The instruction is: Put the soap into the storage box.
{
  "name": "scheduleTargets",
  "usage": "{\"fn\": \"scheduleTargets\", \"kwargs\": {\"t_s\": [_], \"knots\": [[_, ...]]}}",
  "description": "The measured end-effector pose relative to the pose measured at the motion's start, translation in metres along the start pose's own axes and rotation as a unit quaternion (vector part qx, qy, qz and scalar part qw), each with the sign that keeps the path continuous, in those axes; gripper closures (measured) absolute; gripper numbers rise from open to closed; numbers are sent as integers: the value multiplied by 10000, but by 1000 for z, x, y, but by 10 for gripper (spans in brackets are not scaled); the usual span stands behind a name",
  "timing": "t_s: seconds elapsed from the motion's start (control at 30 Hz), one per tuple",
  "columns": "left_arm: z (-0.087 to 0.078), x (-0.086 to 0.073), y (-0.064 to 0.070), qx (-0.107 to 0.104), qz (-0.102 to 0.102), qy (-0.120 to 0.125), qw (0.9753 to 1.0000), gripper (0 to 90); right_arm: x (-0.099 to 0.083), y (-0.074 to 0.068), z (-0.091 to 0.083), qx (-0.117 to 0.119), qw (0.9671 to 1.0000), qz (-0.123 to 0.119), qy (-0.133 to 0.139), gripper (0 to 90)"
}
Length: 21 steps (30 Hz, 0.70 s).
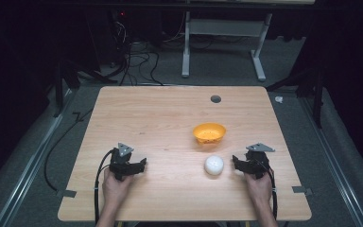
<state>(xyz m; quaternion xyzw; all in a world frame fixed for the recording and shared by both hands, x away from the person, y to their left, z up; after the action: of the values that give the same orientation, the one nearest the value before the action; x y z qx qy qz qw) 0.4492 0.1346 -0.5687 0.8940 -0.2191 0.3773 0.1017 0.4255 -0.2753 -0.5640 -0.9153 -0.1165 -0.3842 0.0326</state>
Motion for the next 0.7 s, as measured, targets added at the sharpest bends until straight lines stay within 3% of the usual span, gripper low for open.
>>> {"fn": "scheduleTargets", "kwargs": {"t_s": [0.3, 0.7], "knots": [[0, 0, 0, 1, -1, 3, 10000, 203, 1, -4, -8, 124, 9997, -3, 190, 277], [0, 0, 0, 2, 2, 0, 10000, 204, 2, -16, -26, 487, 9981, 5, 373, 273]]}}
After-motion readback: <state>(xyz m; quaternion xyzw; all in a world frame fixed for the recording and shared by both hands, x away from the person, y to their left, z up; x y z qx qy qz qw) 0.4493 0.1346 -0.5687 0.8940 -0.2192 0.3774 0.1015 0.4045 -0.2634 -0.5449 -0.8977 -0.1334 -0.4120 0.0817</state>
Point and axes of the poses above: each handheld gripper's, and its own axes: z roughly forward along the jaws, x roughly out of its top, y roughly to its right, the point moved 9 cm from there along z, roughly forward along the jaws, and after that the axes turned 1 degree about -y, right-handed, at the moved point
